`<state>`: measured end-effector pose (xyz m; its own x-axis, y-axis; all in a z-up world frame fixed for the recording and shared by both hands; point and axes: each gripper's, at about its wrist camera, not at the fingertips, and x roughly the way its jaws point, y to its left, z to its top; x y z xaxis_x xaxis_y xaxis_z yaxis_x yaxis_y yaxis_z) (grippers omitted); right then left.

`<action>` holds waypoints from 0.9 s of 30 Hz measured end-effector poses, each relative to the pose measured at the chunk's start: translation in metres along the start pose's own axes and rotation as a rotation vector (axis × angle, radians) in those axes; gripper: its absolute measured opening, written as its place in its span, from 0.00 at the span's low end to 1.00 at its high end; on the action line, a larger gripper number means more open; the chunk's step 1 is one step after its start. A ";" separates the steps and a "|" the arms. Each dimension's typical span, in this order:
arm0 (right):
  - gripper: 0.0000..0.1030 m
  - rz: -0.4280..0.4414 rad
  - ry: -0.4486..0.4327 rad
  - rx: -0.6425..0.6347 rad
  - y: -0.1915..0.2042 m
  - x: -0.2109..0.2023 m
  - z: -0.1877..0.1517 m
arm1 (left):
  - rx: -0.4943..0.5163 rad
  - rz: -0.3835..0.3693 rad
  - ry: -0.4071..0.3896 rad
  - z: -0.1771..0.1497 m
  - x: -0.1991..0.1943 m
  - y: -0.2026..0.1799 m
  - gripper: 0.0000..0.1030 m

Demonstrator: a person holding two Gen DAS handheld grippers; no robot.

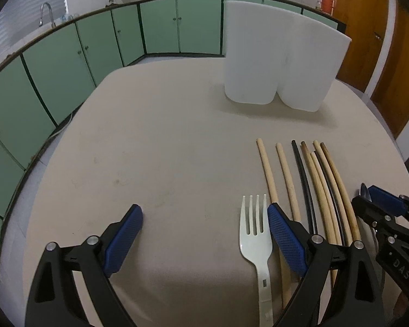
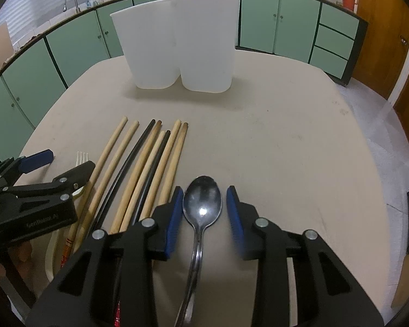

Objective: Organize utensils
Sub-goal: 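Close the right tool on the spoon while the left tool closes on the fork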

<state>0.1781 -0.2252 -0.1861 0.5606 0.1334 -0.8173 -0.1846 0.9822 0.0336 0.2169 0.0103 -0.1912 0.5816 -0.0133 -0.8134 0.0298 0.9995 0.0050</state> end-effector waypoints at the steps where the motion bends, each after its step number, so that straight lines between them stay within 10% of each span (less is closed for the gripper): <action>1: 0.31 0.000 -0.001 0.001 0.000 0.000 0.000 | -0.005 0.000 0.000 0.001 0.000 0.001 0.88; 8: 0.37 -0.003 -0.002 0.003 -0.002 0.001 0.001 | 0.006 -0.021 0.000 0.004 0.002 0.007 0.77; 17: 0.27 0.012 0.000 0.014 -0.004 0.002 0.003 | 0.017 -0.091 -0.005 0.003 -0.006 0.001 0.20; 27: 0.27 0.032 -0.096 0.079 -0.024 -0.026 0.005 | 0.008 -0.162 -0.165 -0.002 -0.050 0.006 0.19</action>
<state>0.1724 -0.2515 -0.1627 0.6311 0.1728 -0.7562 -0.1413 0.9842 0.1069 0.1870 0.0167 -0.1518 0.6941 -0.1781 -0.6975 0.1396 0.9838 -0.1122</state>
